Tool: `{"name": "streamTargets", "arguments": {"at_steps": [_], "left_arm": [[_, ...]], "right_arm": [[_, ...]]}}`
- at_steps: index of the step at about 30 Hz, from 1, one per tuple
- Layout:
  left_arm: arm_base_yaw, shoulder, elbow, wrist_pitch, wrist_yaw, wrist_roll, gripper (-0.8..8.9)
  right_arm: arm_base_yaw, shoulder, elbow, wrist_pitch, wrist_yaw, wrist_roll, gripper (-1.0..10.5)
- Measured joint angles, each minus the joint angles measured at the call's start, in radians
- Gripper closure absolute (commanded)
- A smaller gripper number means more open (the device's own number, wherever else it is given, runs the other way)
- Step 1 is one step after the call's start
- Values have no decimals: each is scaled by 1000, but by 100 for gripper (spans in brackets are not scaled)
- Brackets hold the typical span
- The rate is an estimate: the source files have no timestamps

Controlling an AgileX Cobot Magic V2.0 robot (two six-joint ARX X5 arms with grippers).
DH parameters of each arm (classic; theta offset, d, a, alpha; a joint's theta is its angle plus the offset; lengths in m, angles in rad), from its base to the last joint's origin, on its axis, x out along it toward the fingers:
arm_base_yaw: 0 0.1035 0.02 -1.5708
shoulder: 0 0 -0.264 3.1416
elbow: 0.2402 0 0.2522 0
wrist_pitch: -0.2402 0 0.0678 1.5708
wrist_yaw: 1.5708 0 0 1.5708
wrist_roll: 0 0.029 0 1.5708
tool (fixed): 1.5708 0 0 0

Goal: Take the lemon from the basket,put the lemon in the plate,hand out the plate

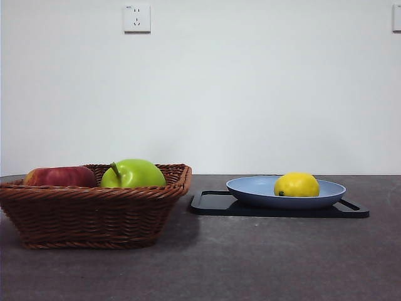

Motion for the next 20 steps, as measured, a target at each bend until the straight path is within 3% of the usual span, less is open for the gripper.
{"name": "streamTargets", "arguments": {"at_steps": [12,20], "left_arm": [[32,-352,-366,94,2,-87,807],[32,-430,-384,63,1,-156,805]], "right_arm": [[28,-372,-625,392,4,-7,943],[28,-392,-705,362,82,2,943]]}}
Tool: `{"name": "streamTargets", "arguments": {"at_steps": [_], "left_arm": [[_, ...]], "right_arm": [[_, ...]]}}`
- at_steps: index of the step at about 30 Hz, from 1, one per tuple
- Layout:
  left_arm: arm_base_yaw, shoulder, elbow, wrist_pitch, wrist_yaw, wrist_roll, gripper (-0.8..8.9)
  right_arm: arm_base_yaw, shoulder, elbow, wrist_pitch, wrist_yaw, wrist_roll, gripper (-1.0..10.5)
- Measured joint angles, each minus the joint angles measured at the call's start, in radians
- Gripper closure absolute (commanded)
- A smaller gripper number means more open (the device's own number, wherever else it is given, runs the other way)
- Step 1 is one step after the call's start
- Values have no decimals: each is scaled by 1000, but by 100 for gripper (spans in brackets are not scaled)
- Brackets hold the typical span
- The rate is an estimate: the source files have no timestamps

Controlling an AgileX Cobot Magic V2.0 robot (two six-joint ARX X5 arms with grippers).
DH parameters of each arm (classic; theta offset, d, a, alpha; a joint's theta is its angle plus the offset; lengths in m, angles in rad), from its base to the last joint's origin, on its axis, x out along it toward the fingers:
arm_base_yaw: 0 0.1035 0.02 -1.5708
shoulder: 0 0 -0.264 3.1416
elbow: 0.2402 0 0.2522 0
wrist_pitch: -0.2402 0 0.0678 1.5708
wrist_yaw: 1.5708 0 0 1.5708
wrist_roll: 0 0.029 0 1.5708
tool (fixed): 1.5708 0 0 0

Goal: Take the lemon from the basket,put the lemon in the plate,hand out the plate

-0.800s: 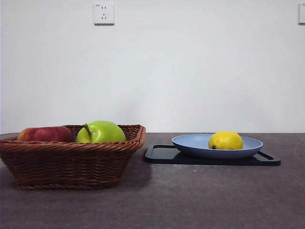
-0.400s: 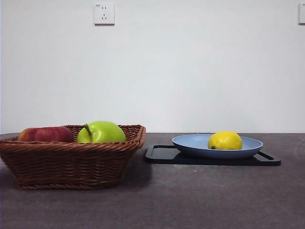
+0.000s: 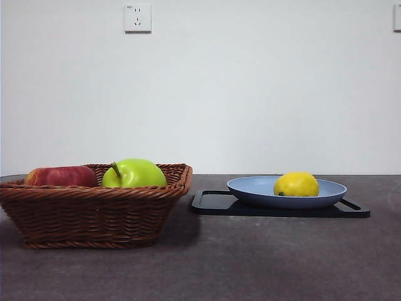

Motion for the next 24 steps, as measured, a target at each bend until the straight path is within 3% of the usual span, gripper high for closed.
{"name": "streamTargets", "arguments": {"at_steps": [16,24], "left_arm": [[10,-35,0,-7,-5,1,805],[245,-244,-66,8,-8,105,805]], "right_arm": [[0,-2,0,0,-1,3,943],[0,-2,0,0,-1,3,943]]}}
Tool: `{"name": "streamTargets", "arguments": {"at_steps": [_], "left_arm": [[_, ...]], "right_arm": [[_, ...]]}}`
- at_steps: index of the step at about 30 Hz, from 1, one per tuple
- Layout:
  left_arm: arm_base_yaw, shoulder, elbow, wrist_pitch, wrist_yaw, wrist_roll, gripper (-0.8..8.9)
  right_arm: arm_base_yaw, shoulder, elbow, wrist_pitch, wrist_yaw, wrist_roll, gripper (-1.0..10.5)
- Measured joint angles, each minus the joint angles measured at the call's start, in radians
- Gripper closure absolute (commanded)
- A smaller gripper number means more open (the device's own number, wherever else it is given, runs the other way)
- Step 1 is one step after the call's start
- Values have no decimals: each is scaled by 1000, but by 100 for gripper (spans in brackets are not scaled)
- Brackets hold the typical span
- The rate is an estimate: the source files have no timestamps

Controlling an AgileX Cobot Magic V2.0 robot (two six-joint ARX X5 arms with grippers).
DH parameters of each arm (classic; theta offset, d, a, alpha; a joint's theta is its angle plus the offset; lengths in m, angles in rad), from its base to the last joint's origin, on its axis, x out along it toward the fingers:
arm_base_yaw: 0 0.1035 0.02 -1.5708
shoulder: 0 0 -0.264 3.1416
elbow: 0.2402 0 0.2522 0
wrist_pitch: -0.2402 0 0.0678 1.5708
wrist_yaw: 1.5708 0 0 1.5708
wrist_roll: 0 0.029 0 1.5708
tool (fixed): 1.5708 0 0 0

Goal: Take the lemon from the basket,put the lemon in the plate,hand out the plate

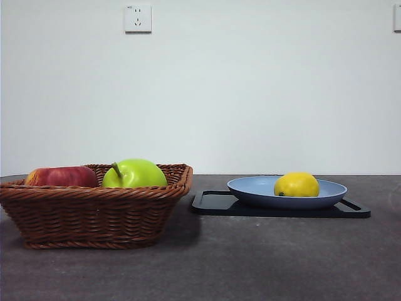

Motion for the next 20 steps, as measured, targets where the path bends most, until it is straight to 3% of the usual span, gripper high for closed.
{"name": "streamTargets", "arguments": {"at_steps": [8,20], "left_arm": [[186,-84,-240,191,3,29,805],[261,-83,-507,286,102,26,805]], "right_arm": [[0,0,0,0,0,0,943],[0,0,0,0,0,0,943]]}}
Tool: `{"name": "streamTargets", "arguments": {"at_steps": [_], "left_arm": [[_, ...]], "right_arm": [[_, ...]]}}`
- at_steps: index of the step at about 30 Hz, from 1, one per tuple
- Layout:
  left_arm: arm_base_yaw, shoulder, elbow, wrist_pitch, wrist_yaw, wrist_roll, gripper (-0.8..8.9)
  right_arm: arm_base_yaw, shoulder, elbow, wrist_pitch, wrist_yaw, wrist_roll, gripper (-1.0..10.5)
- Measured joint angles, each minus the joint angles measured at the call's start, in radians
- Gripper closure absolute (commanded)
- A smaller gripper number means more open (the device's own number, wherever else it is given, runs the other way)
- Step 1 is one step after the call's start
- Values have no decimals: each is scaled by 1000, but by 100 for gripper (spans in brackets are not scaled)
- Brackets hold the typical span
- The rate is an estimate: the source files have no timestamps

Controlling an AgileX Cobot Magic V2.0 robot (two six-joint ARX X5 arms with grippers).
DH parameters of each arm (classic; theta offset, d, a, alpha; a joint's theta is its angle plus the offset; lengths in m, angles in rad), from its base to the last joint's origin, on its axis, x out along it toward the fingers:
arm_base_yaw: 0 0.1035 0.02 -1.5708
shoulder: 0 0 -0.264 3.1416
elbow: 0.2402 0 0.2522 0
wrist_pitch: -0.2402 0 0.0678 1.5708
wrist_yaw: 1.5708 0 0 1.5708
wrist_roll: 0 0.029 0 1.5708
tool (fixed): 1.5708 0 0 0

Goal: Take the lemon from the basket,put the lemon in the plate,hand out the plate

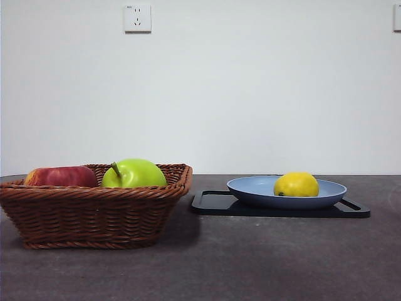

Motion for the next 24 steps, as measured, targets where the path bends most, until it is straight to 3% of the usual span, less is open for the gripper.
{"name": "streamTargets", "arguments": {"at_steps": [24], "left_arm": [[67,-78,-43,7,62,-36,805]], "right_arm": [[0,0,0,1,0,0,943]]}}
